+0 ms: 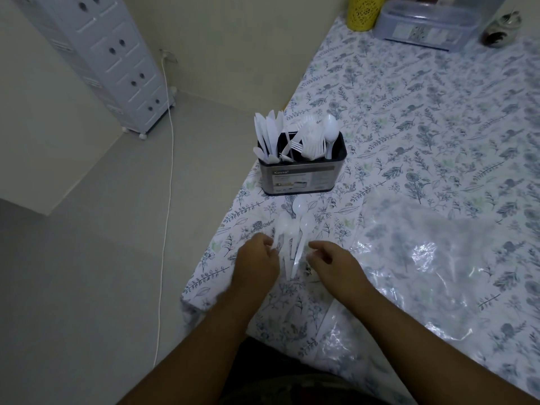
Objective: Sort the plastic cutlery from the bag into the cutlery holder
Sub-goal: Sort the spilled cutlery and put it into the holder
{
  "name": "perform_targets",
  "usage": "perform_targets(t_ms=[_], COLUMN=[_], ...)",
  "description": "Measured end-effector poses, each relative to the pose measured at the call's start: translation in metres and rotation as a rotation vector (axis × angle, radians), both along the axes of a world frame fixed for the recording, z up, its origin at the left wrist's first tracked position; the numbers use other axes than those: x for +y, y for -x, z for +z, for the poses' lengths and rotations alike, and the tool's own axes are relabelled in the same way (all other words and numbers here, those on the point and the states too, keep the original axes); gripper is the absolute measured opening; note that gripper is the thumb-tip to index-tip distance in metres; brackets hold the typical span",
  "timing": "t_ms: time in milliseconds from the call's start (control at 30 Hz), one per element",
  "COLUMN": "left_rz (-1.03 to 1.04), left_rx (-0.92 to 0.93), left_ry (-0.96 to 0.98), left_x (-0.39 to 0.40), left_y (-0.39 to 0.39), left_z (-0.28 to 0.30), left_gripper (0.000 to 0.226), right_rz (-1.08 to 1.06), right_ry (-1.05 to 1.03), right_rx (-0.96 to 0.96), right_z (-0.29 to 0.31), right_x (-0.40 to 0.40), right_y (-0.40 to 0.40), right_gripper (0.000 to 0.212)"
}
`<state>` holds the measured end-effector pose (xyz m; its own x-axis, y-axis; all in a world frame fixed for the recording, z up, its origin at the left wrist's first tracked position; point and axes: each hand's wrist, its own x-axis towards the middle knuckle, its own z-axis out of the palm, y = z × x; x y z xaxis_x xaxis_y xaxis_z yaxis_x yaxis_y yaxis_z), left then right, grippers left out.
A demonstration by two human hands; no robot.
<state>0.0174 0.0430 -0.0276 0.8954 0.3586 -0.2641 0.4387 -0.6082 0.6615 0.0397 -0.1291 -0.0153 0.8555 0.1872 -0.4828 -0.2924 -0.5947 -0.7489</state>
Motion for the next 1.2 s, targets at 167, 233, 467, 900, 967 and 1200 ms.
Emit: perform_targets(t_ms=[167,233,467,900,967,1200], left_rz=[-0.180,-0.181,-0.068,-0.198,-0.183,-0.082], left_rx=[-0.045,-0.137,-0.035,-0.063,-0.120,-0.024], left_ry=[0.241,0.120,-0.003,0.388,0.236,-0.029], left_x=[-0.033,-0.033,-0.005,-0.041,-0.038,-0.024], left_y=[0.021,0.023,0.018,0.035,0.028,-0.001], left_z=[0.011,0.004,-0.019,0.006,0.004,-0.019], left_gripper=[0.009,0.010,0.018,0.008,0.011,0.020], right_rz=[-0.194,-0.269,-0.464,-0.469,-0.492,-0.499], right_ry=[-0.245,-0.249,-0.312,-0.463,-0.480,-0.428], right_rx=[0.177,0.178,0.294,0.293,0.314,0.387], right_z=[0.014,0.015,0.005,0.006,0.007,0.004], right_x=[0.002,0.000,-0.015,-0.008,-0.010,-0.022], right_y=[0.002,0.004,0.014,0.013,0.016,0.028], right_gripper=[0.022,0.023,0.014,0.014,0.014,0.021])
